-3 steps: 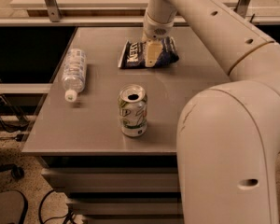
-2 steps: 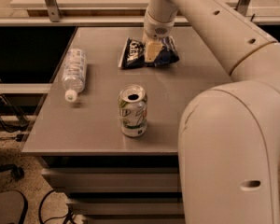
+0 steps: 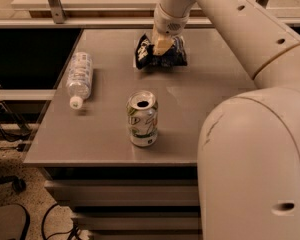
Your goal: Move blue chip bag near 7up can
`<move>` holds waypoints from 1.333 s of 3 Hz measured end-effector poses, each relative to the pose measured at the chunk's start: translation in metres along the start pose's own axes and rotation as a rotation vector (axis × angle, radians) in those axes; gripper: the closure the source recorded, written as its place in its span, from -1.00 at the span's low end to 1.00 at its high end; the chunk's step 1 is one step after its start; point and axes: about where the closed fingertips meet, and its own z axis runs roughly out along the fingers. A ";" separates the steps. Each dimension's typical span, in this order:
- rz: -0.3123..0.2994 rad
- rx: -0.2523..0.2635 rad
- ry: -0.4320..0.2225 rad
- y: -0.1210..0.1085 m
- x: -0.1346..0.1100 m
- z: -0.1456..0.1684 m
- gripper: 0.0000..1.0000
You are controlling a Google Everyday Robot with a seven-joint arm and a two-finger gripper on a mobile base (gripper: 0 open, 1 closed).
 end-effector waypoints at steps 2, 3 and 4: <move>-0.097 0.018 -0.028 0.005 -0.019 -0.044 1.00; -0.150 -0.010 -0.026 0.038 -0.021 -0.077 1.00; -0.149 -0.018 -0.026 0.044 -0.024 -0.075 1.00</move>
Offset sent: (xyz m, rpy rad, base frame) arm -0.0451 0.0000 0.0765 -0.0158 -0.0556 0.1466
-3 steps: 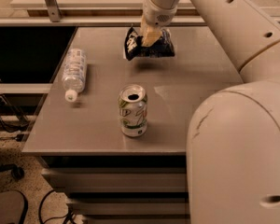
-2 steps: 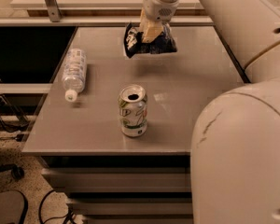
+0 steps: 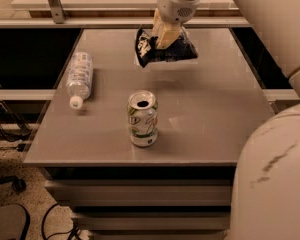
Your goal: Move blue chip bag near 7up can
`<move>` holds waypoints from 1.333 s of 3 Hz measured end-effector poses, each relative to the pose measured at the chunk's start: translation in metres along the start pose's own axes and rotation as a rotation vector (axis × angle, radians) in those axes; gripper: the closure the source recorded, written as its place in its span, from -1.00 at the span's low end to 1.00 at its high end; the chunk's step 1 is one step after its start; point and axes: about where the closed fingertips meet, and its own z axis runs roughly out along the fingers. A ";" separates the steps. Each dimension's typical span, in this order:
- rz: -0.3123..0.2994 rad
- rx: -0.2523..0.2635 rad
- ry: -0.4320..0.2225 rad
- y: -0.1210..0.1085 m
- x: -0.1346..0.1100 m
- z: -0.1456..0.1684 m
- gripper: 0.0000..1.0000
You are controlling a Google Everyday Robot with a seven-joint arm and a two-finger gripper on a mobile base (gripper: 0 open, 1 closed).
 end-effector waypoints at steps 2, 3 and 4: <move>-0.005 -0.035 0.000 0.024 -0.010 -0.003 1.00; -0.005 -0.051 0.000 0.036 -0.013 -0.007 1.00; -0.004 -0.063 0.000 0.044 -0.018 -0.008 1.00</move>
Offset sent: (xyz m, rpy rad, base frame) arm -0.0479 -0.0023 -0.0015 -0.0306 0.0542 0.0146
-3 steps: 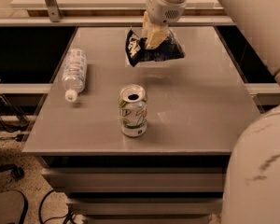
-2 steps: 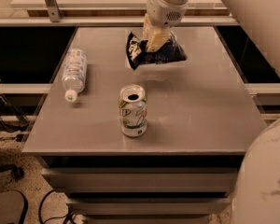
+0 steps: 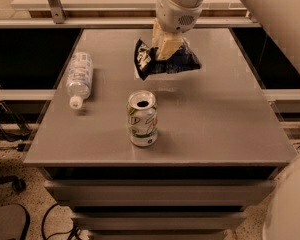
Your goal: Move blue chip bag near 7up can
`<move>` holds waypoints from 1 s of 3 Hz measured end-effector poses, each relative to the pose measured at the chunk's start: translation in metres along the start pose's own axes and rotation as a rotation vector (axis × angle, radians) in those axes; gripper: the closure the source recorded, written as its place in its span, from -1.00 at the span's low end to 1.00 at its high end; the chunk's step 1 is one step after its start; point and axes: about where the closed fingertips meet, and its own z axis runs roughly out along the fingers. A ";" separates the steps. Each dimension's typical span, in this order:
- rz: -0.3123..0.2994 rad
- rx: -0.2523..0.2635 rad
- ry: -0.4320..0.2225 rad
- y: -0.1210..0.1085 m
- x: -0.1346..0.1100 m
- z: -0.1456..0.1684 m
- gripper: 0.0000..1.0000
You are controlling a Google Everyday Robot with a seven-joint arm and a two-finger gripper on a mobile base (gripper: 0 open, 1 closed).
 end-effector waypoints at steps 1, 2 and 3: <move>0.004 -0.014 -0.001 0.008 -0.007 0.000 1.00; 0.011 -0.023 -0.001 0.018 -0.019 -0.001 1.00; 0.017 -0.040 -0.009 0.031 -0.034 -0.001 1.00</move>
Offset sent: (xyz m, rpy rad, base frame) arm -0.0445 0.0184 0.0010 -0.0140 0.0487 -0.0146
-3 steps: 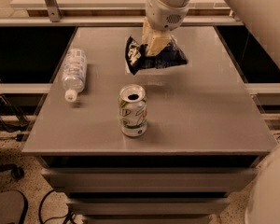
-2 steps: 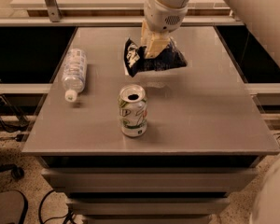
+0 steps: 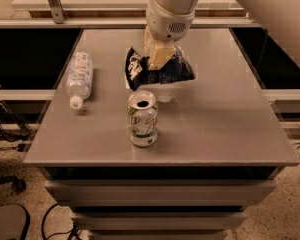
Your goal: Move blue chip bag near 7up can
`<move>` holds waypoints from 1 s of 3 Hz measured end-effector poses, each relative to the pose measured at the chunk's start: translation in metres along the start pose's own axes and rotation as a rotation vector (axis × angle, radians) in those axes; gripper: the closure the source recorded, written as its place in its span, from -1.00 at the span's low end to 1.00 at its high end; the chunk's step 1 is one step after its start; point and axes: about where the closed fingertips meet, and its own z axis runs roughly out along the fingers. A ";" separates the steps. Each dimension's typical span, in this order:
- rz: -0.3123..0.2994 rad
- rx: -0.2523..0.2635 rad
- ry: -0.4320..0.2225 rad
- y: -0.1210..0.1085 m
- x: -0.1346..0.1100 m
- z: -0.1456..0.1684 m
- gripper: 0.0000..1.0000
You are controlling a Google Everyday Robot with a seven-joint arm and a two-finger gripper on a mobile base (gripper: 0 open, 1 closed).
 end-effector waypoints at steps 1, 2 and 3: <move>0.001 -0.021 -0.010 0.013 -0.014 0.003 1.00; -0.001 -0.049 -0.027 0.024 -0.026 0.011 1.00; -0.007 -0.074 -0.046 0.032 -0.038 0.020 1.00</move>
Offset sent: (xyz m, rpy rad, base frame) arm -0.0466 0.0298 -0.0230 0.0098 0.1009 0.0312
